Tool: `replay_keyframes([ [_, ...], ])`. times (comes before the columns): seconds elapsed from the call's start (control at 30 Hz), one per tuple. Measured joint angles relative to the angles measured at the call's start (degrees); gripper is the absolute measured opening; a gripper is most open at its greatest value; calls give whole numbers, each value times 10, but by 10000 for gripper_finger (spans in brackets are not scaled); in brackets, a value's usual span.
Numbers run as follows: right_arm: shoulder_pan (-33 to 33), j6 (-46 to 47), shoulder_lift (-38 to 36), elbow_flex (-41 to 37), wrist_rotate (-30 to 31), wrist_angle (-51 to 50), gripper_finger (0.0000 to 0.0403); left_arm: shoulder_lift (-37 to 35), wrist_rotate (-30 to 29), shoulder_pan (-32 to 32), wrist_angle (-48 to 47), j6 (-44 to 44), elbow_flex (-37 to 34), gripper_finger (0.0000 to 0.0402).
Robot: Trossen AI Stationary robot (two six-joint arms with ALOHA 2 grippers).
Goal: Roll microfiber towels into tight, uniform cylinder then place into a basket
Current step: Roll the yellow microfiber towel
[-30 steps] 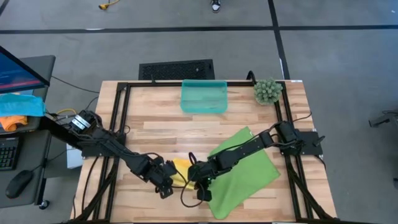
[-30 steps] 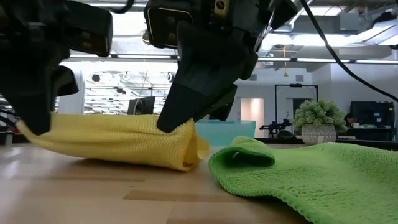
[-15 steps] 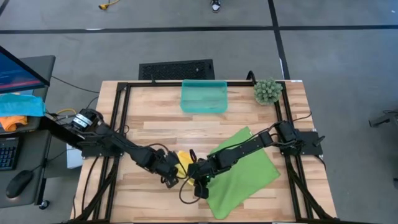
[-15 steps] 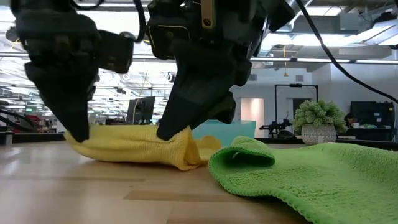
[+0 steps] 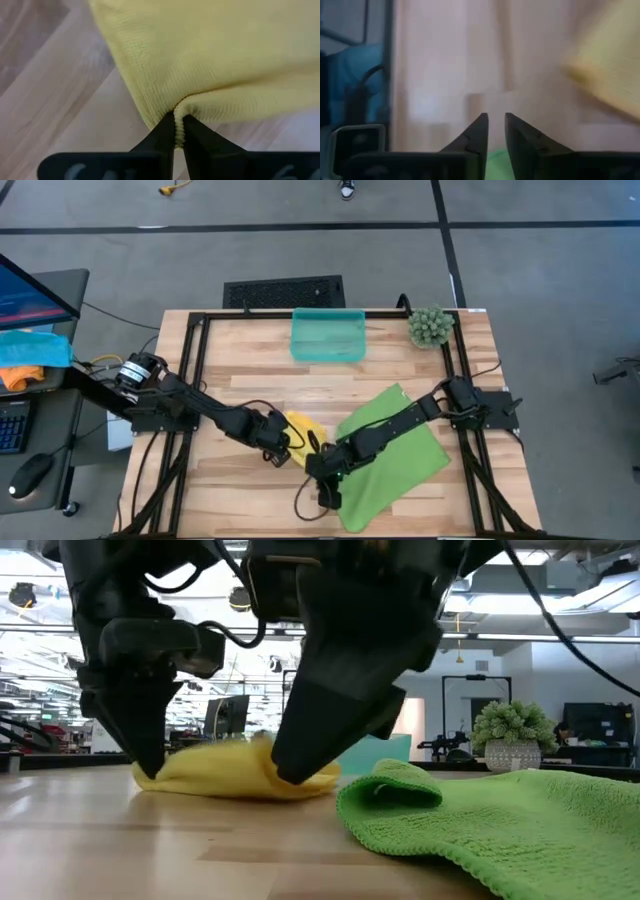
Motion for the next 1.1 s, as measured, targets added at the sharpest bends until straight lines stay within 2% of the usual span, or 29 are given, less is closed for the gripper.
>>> replay_keyframes([
  [0.23, -3, -35, 0, 0, -2, 6, 127, 0, -6, 0, -11, -4, 0, 16],
  [0.4, 1, -190, 0, 0, 10, 53, 124, 0, -5, 0, -10, -2, 1, 16],
  [0.53, 1, -264, 0, 1, 71, 60, 117, 0, -5, 0, -11, -2, 1, 16],
  [0.63, -3, -271, 0, 1, 111, 60, 113, 0, -5, 0, -11, -2, 1, 16],
  [1.1, -38, -229, 0, -26, 124, 62, 111, 0, -5, 0, -13, -2, 2, 16],
])
